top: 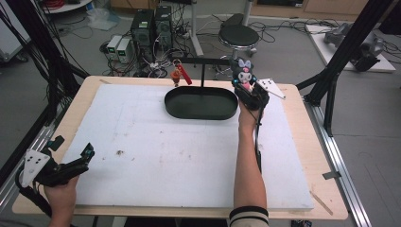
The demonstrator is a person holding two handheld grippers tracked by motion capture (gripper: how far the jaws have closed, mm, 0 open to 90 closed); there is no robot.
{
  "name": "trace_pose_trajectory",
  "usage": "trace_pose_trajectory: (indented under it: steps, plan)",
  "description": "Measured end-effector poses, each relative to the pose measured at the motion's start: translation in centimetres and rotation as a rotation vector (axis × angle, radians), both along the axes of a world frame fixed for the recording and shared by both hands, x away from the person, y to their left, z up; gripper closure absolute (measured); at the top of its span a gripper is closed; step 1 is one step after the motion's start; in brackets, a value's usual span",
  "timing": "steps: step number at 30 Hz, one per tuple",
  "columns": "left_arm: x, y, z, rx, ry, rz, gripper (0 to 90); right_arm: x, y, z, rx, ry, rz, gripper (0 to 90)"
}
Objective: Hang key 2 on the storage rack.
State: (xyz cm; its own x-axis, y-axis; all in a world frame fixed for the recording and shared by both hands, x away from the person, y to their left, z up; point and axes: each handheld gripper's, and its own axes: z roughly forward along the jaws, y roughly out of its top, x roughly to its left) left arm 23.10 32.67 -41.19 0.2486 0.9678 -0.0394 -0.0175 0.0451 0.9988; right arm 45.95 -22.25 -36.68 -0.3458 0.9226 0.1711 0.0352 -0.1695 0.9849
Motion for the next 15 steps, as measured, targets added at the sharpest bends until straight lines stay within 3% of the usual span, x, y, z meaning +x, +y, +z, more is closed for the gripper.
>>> trace_pose_trajectory:
  steps: [8,15]
  plan:
    - [0.08,-0.03,-0.08,0.001,0.004,-0.001,1.7,0.15,0.38,-0.22,-0.042,0.009,-0.018,36.6]
    - [0.07,-0.04,-0.07,0.000,0.005,-0.002,1.7,0.24,0.22,-0.32,-0.039,0.017,-0.028,36.0]
